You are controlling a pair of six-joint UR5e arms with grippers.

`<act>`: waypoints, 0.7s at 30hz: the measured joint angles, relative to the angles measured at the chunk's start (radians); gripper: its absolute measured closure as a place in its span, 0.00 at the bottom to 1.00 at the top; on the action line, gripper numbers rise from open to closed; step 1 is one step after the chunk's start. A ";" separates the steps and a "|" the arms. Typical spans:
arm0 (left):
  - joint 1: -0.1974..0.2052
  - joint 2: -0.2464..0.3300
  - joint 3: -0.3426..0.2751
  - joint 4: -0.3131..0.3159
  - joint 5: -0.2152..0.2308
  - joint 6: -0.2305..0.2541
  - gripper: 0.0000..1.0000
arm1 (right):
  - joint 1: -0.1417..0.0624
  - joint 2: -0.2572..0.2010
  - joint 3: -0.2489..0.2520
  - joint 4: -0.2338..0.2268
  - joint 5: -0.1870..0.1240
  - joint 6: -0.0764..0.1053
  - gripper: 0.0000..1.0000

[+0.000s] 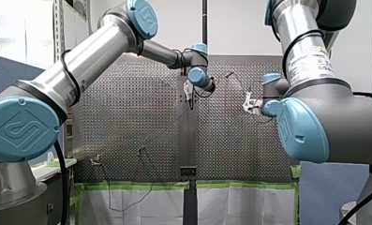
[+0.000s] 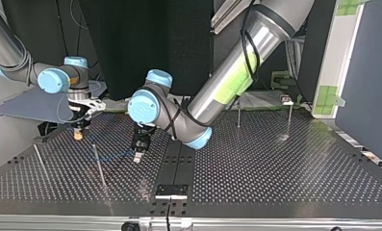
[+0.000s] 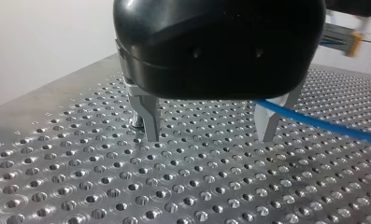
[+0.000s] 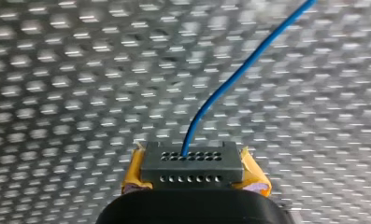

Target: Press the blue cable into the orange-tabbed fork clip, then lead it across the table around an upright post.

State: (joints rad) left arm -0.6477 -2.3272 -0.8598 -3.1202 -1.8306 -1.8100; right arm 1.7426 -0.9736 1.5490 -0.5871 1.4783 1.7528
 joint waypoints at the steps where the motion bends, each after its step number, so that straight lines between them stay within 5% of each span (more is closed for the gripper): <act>1: 0.000 0.000 0.000 0.000 0.000 0.000 0.01 | 0.001 0.009 0.001 0.000 0.000 -0.002 1.00; 12: 0.000 0.000 0.000 0.000 -0.003 -0.003 0.01 | -0.005 0.111 0.005 -0.003 0.002 -0.041 1.00; 21: 0.000 0.000 0.000 0.001 -0.023 -0.003 0.01 | -0.010 0.167 0.006 -0.029 0.004 -0.048 1.00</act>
State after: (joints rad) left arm -0.6477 -2.3274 -0.8598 -3.1196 -1.8538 -1.8131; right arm 1.7326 -0.8069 1.5547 -0.6163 1.4820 1.7050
